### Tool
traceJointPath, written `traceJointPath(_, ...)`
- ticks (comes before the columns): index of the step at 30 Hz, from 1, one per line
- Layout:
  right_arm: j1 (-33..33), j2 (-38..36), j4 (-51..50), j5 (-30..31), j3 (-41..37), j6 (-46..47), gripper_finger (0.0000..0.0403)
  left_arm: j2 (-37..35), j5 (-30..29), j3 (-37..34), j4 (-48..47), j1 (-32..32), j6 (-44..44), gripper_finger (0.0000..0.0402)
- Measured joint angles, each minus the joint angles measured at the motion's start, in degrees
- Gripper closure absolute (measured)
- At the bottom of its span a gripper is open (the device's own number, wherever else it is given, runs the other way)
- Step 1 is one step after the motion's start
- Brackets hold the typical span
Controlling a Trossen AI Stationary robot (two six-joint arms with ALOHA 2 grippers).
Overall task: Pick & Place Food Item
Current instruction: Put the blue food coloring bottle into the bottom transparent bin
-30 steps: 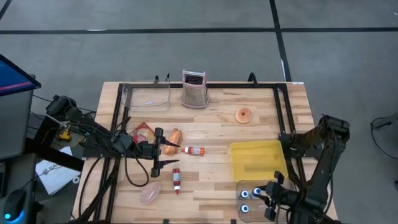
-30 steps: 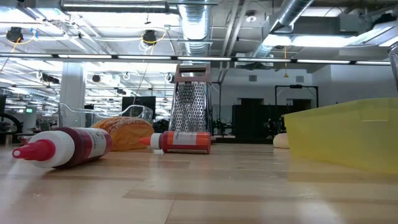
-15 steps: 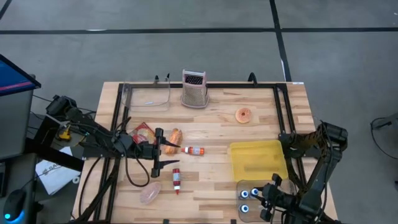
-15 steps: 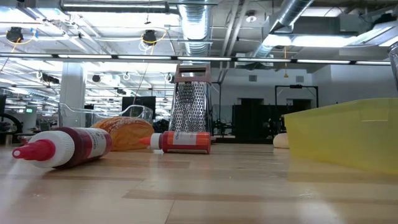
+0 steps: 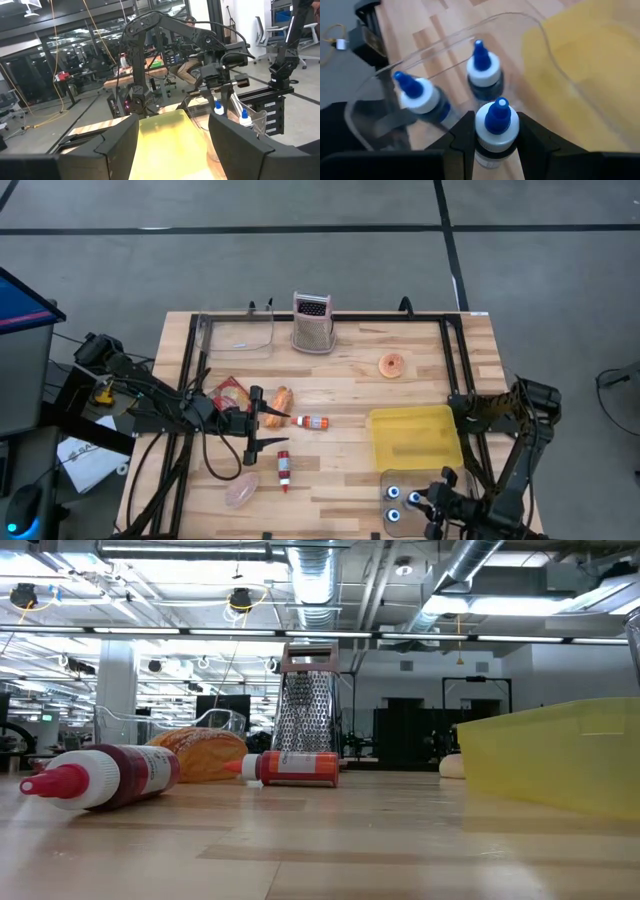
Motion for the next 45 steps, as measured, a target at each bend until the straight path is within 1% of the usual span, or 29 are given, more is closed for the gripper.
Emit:
traceJointPath(6,0.1,1.5,6.8,-0.5,0.0,-3.0,0.0303,0.0,-0.1,0.0,-0.3,0.0,-0.6,0.0166)
traceJointPath(9,0.1,3.0,7.9,-0.8,0.3,-4.0,0.0303,0.0,-0.1,0.0,-0.3,0.0,-0.6,0.0166)
traceJointPath(18,0.3,9.7,2.4,1.5,6.8,-5.1,0.0303,0.0,-0.1,0.0,-0.6,0.0,-0.9,0.0166)
traceJointPath(24,1.0,10.4,-0.2,0.7,8.5,-4.6,0.0303,0.0,-0.1,0.0,-0.6,0.0,-1.0,0.0166)
traceJointPath(26,1.0,10.4,-1.2,0.4,8.5,-2.7,0.0281,0.0,-0.1,0.0,-0.6,0.0,-1.0,0.0166)
traceJointPath(29,1.0,10.4,-2.7,-0.5,8.5,-0.3,0.0219,0.0,-0.1,0.0,-0.6,0.0,-1.0,0.0166)
traceJointPath(31,1.0,10.4,-3.1,-0.5,8.5,-0.1,0.0185,0.0,-0.1,0.0,-0.6,0.0,-1.0,0.0166)
traceJointPath(33,1.0,10.4,-2.9,-0.5,8.5,-0.1,0.0165,0.0,-0.1,0.0,-0.6,0.0,-1.0,0.0166)
traceJointPath(36,1.0,10.5,-2.7,-1.1,8.4,-0.1,0.0159,0.0,-0.1,0.0,-0.6,0.0,-1.0,0.0166)
traceJointPath(42,1.3,10.5,-0.8,1.1,8.4,-0.6,0.0171,0.2,-0.1,0.0,-0.5,0.0,-1.0,0.0166)
traceJointPath(45,1.4,10.5,-0.2,1.2,8.4,-0.6,0.0176,0.3,-0.1,0.0,-0.6,0.0,-1.0,0.0166)
